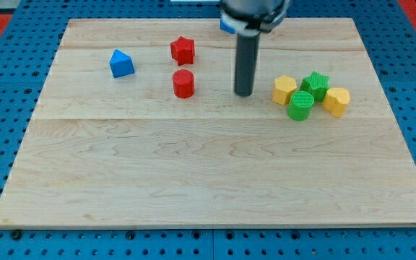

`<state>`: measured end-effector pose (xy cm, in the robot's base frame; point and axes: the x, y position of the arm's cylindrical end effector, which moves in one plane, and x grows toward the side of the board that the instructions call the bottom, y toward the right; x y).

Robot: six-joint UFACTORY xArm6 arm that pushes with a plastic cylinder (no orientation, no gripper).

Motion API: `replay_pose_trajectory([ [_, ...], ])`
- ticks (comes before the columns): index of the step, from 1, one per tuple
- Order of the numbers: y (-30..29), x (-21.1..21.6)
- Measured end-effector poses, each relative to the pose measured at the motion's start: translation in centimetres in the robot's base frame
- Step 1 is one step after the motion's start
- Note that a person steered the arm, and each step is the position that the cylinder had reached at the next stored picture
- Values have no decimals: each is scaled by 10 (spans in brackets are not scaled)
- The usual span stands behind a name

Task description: Nudge the yellow heart down a bit

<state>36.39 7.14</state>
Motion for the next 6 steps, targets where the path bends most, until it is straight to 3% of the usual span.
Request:
replay_pose_trajectory([
  [1, 56, -35],
  [2, 168, -36],
  [5, 138, 46],
  [6, 174, 36],
])
